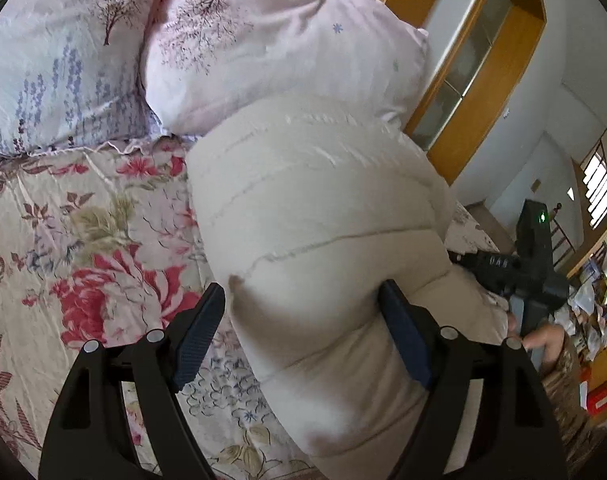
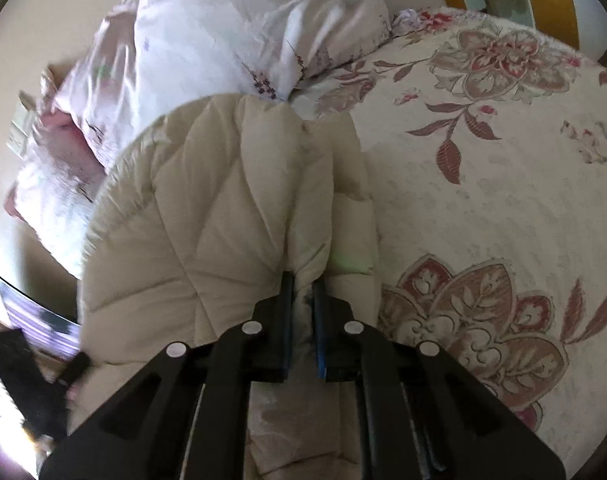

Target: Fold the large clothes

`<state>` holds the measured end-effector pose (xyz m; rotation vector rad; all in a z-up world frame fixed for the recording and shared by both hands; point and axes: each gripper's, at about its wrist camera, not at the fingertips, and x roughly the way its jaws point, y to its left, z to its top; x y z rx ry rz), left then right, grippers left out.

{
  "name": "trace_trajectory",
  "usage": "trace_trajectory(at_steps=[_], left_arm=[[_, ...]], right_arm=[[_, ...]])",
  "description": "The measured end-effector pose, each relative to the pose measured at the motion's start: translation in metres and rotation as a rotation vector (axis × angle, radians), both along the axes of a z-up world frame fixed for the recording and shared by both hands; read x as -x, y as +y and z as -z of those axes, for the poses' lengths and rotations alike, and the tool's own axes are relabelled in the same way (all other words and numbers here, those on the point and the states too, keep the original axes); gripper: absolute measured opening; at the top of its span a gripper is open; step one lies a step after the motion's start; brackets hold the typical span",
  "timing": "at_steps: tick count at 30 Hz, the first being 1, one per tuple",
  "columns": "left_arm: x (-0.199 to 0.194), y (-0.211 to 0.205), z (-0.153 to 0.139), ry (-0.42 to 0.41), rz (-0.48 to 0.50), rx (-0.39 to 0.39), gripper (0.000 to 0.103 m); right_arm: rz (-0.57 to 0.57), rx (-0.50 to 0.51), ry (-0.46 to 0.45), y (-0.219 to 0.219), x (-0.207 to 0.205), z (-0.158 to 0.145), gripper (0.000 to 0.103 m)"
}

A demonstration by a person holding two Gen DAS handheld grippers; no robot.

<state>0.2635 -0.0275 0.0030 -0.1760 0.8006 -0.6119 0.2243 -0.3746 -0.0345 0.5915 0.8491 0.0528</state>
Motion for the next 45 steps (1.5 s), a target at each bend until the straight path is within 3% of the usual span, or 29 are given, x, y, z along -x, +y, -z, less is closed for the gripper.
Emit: trace_trajectory(at_steps=[6,8,10,14,16,18,21,26,28,30,31,34,40,45], left_arm=[[-0.004,-0.005,0.007,0.031,0.003,0.0,0.081],[-0.005,-0.004,0.009,0.041,0.002,-0.002,0.081],[-0.004,-0.001,0.008,0.043,0.0,-0.004,0.081],[-0.004,0.006,0.006,0.045,-0.01,0.015,0.081],[-0.005,0.006,0.007,0.051,-0.01,0.022,0.081],[-0.005,0.005,0.008,0.054,-0.01,0.02,0.081],[-0.005,0.004,0.011,0.066,-0.006,0.026,0.081],[-0.003,0.011,0.007,0.064,-0.013,0.067,0.081],[-0.005,0.018,0.005,0.066,-0.024,0.09,0.081],[-0.009,0.026,0.006,0.089,-0.037,0.135,0.081],[-0.013,0.031,0.009,0.128,-0.039,0.184,0.081],[-0.024,0.044,0.02,0.219,-0.057,0.288,0.081],[-0.03,0.041,0.026,0.249,-0.043,0.291,0.081],[-0.033,0.038,0.03,0.266,-0.028,0.302,0.081]], right_arm=[[0.051,0.028,0.03,0.006,0.011,0.006,0.011],[0.049,0.03,0.02,0.002,0.017,-0.001,0.019],[0.069,0.015,-0.029,-0.003,0.032,-0.014,0.028],[0.031,0.048,-0.182,0.005,0.062,-0.045,0.028],[-0.034,0.065,-0.204,0.016,0.069,-0.052,0.028],[-0.107,0.081,-0.175,0.03,0.068,-0.048,0.028],[-0.13,0.118,-0.037,0.04,0.05,-0.017,0.027],[-0.127,0.051,0.004,0.031,0.043,-0.004,0.027],[-0.142,0.059,0.005,0.028,0.044,-0.013,0.036],[-0.139,0.037,-0.027,0.019,0.047,-0.029,0.09],[-0.116,0.044,-0.054,0.017,0.05,-0.034,0.1],[-0.091,0.036,-0.098,0.002,0.05,-0.05,0.101],[-0.149,-0.049,0.043,-0.011,0.019,-0.03,0.101],[-0.185,-0.127,0.096,-0.013,0.003,-0.011,0.101]])
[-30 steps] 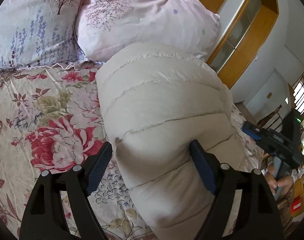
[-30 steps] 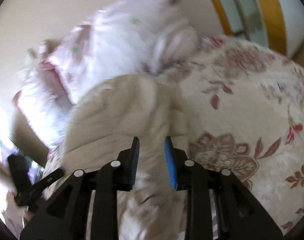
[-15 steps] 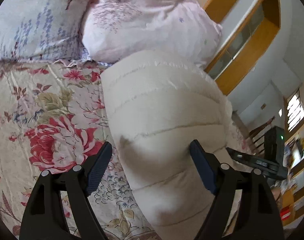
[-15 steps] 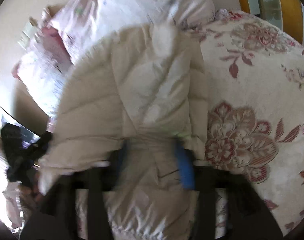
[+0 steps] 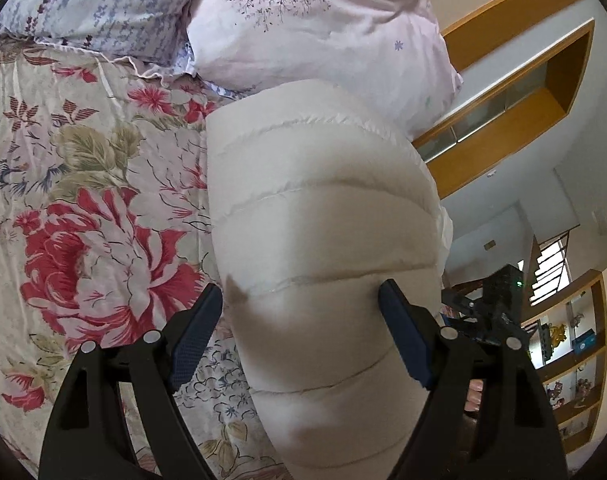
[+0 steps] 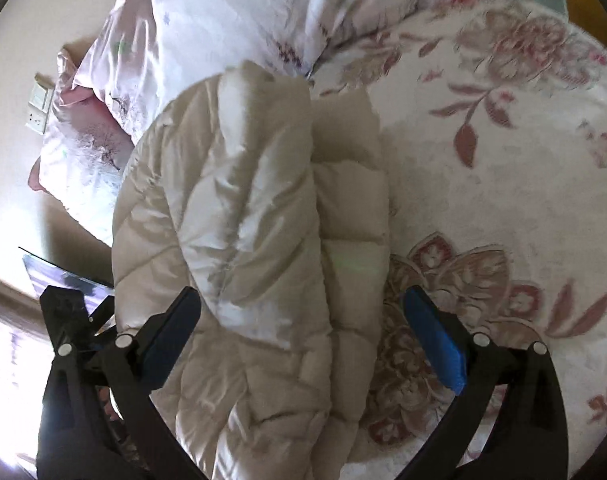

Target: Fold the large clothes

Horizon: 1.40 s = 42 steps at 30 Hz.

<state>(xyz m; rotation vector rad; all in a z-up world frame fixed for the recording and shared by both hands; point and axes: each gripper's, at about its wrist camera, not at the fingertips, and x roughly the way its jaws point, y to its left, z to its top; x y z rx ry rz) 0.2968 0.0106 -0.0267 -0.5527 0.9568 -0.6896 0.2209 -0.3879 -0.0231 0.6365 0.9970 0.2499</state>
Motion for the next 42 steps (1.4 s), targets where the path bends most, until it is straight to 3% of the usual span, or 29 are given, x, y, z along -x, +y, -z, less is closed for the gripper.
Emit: trace_trajectory(at_steps=[12,25,28,30,33,37,42], left_arm=[[-0.012,-0.012,0.017,0.068,0.069,0.07,0.082],[-0.022,-0.019,0.039,0.167,0.081,0.193,0.083],[-0.022,-0.02,0.039,0.173,0.077,0.208,0.083],[-0.021,-0.02,0.038,0.169,0.075,0.212,0.081],[-0.017,-0.018,0.035,0.154,0.068,0.227,0.07],[-0.014,-0.014,0.028,0.126,0.065,0.26,0.056],[-0.006,-0.004,0.011,0.061,0.067,0.274,0.051]], right_arm=[[-0.107,-0.168,0.024,0.006,-0.024,0.024,0.101],[-0.234,-0.204,0.008,0.033,-0.046,0.028,0.099],[-0.248,-0.231,0.01,0.037,-0.05,0.03,0.088],[-0.254,-0.27,0.011,0.036,-0.05,0.034,0.074],[-0.251,-0.339,0.004,0.033,-0.048,0.037,0.057],[-0.25,-0.353,-0.036,0.036,-0.043,0.029,0.044],[-0.275,-0.341,-0.088,0.05,-0.041,0.01,0.032]])
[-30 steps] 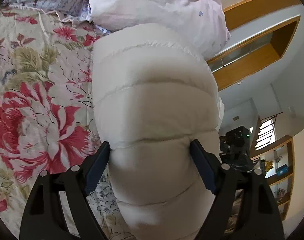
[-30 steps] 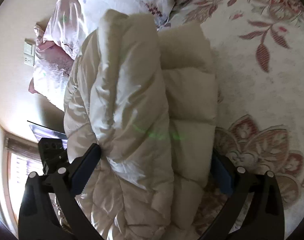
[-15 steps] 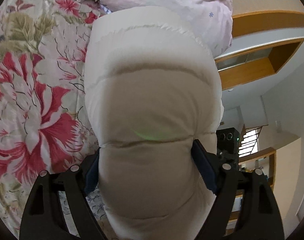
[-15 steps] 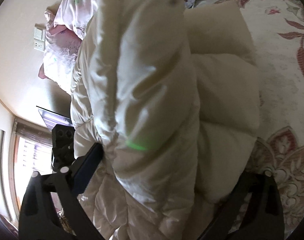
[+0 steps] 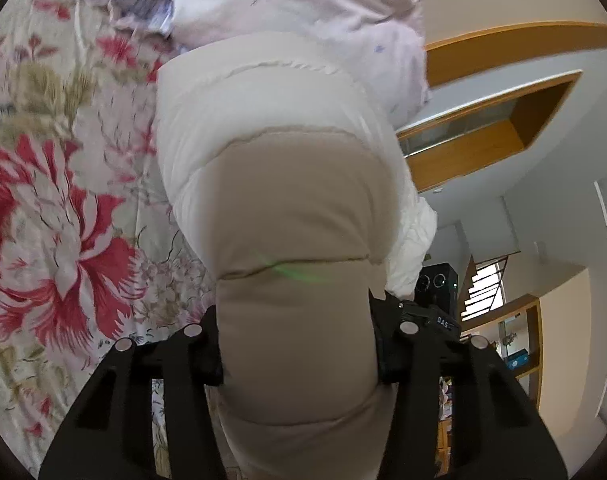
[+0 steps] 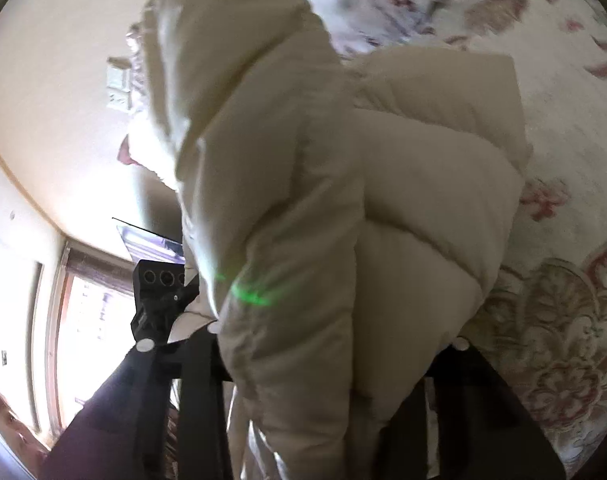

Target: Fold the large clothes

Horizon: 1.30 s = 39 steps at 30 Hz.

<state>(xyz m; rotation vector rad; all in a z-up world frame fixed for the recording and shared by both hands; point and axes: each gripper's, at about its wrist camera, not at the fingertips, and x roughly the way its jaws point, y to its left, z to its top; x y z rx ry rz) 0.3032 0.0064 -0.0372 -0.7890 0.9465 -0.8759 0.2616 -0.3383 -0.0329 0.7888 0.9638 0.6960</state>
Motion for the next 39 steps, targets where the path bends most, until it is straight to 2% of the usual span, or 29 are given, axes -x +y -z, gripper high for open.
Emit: trace_trajectory(at_steps=[3,9,14,19,22,24,27,32,36,39], left_arm=[[0.005,0.016,-0.016,-0.056,-0.02,0.0,0.05],[0.013,0.063,-0.03,-0.107,-0.1,-0.021,0.05],[0.017,0.1,-0.025,-0.102,-0.166,-0.045,0.05],[0.01,0.129,-0.01,-0.065,-0.226,-0.082,0.05],[0.001,0.137,0.01,0.003,-0.248,-0.132,0.054],[-0.004,0.139,0.018,0.024,-0.255,-0.144,0.057],[-0.008,0.137,0.018,0.022,-0.259,-0.193,0.061],[-0.014,0.123,0.01,-0.004,-0.263,-0.291,0.063],[-0.016,0.118,-0.004,-0.022,-0.268,-0.349,0.066],[-0.009,0.12,-0.018,-0.073,-0.311,-0.412,0.067]], right_arm=[[-0.027,-0.003,-0.028,0.012,-0.004,-0.008,0.031],[-0.104,-0.017,-0.057,0.056,-0.028,-0.016,0.03],[-0.162,0.003,-0.051,0.098,-0.055,-0.013,0.03],[-0.181,0.037,-0.049,0.118,-0.067,-0.004,0.031],[-0.147,0.105,-0.022,0.126,-0.08,0.007,0.037],[-0.13,0.11,0.0,0.125,-0.08,0.012,0.043],[-0.096,0.131,0.031,0.115,-0.078,0.019,0.053],[-0.049,0.144,0.07,0.115,-0.071,0.023,0.061],[0.017,0.252,0.027,0.097,-0.05,0.007,0.074],[0.124,0.367,-0.067,0.079,-0.024,-0.018,0.076]])
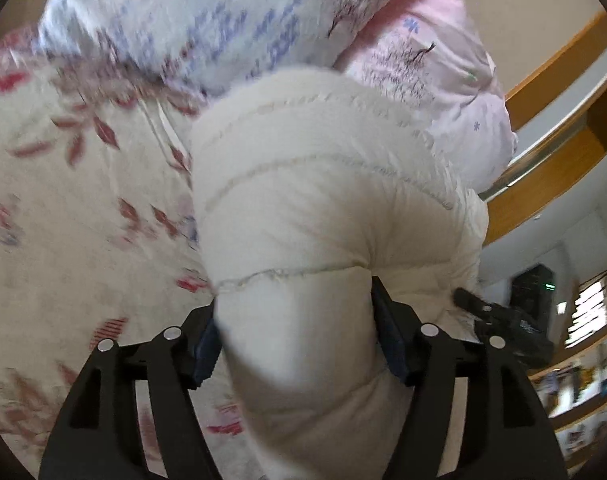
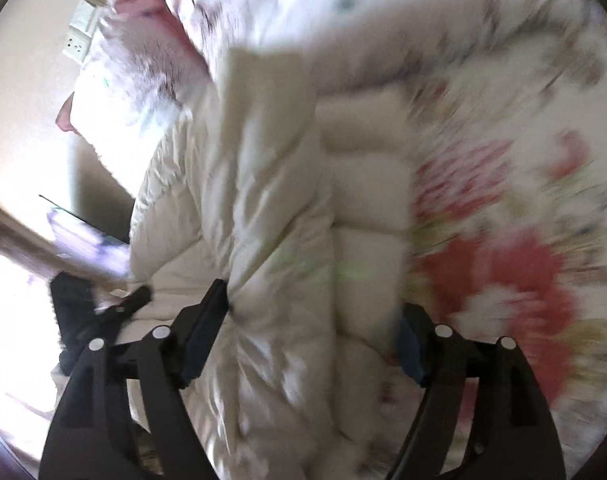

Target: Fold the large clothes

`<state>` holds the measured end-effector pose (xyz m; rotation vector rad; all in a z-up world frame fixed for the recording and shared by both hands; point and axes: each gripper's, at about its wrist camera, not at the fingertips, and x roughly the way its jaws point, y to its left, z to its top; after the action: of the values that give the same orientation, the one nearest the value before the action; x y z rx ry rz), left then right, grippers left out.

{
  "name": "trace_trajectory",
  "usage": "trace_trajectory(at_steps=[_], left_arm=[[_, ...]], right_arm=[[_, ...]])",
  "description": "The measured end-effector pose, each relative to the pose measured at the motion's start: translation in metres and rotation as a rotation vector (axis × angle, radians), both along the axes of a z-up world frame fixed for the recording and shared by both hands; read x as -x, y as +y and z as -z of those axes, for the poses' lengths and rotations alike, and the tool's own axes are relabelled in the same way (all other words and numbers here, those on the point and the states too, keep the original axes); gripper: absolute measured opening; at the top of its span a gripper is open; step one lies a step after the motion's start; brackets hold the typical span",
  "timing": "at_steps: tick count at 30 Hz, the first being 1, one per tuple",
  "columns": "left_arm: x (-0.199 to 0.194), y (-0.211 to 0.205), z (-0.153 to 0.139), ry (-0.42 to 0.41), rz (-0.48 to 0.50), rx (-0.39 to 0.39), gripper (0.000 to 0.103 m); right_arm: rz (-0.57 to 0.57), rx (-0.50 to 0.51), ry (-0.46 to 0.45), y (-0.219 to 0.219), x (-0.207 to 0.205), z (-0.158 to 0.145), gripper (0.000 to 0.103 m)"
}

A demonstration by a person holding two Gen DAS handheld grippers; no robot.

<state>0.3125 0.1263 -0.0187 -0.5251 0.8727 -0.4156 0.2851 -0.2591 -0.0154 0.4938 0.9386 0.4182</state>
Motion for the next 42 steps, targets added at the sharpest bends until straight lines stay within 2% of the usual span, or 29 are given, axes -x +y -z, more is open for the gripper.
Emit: trace_trajectory(at_steps=[3,4,6,7,8,10,14,17,20,22,23,24,26,29,32,33,34,35,36,39,42], left_arm=[[0.021,0.007,-0.021,-0.109,-0.072,-0.131,0.067],[0.034,0.004,-0.033,-0.171,-0.091,-0.198,0.067],[0.053,-0.002,-0.045,-0.24,-0.076,-0.247,0.067],[0.065,-0.01,-0.051,-0.278,-0.046,-0.267,0.067],[0.075,-0.018,-0.055,-0.306,-0.017,-0.286,0.067],[0.095,-0.039,-0.059,-0.355,0.053,-0.337,0.067],[0.118,-0.072,-0.054,-0.389,0.18,-0.41,0.067],[0.118,-0.089,-0.042,-0.375,0.244,-0.452,0.067],[0.099,-0.093,-0.019,-0.291,0.278,-0.433,0.067],[0.088,-0.092,-0.008,-0.244,0.282,-0.41,0.067],[0.084,-0.091,-0.005,-0.232,0.282,-0.399,0.067],[0.082,-0.09,-0.004,-0.226,0.283,-0.389,0.067],[0.08,-0.09,-0.004,-0.224,0.286,-0.385,0.067],[0.08,-0.09,-0.005,-0.221,0.29,-0.384,0.068],[0.08,-0.09,-0.006,-0.216,0.29,-0.377,0.069],[0.081,-0.09,-0.007,-0.215,0.289,-0.373,0.069],[0.082,-0.09,-0.008,-0.213,0.286,-0.369,0.07],[0.081,-0.09,-0.008,-0.212,0.286,-0.367,0.071],[0.081,-0.09,-0.008,-0.212,0.286,-0.365,0.071],[0.08,-0.091,-0.011,-0.221,0.298,-0.341,0.071],[0.076,-0.095,-0.013,-0.228,0.314,-0.329,0.071]], right_arm=[[0.11,0.127,-0.142,-0.015,0.029,-0.027,0.073],[0.102,0.151,-0.207,-0.013,0.043,-0.037,0.069],[0.014,0.166,-0.265,0.008,0.061,-0.046,0.049],[-0.041,0.18,-0.282,0.016,0.067,-0.047,0.046],[-0.102,0.214,-0.293,0.032,0.076,-0.046,0.041],[-0.176,0.271,-0.291,0.057,0.082,-0.038,0.039],[-0.191,0.369,-0.223,0.077,0.072,-0.01,0.037],[-0.177,0.383,-0.167,0.087,0.058,0.009,0.037],[-0.183,0.399,-0.124,0.087,0.056,0.012,0.037],[-0.199,0.366,-0.106,0.083,0.055,0.003,0.04],[-0.197,0.312,-0.106,0.077,0.053,-0.009,0.045],[-0.176,0.262,-0.121,0.069,0.05,-0.017,0.056],[-0.056,0.166,-0.163,0.045,0.036,-0.037,0.073],[0.079,0.099,-0.149,0.024,0.001,-0.05,0.074],[0.117,0.089,-0.108,0.028,-0.039,-0.049,0.074],[0.121,0.089,-0.099,0.031,-0.049,-0.048,0.072],[0.117,0.088,-0.094,0.034,-0.054,-0.046,0.066],[0.101,0.08,-0.097,0.04,-0.061,-0.042,0.033],[0.096,0.084,-0.098,0.043,-0.066,-0.039,0.02],[0.178,0.16,-0.076,0.039,-0.072,-0.025,0.013],[0.234,0.192,-0.02,0.031,-0.077,-0.006,0.013]])
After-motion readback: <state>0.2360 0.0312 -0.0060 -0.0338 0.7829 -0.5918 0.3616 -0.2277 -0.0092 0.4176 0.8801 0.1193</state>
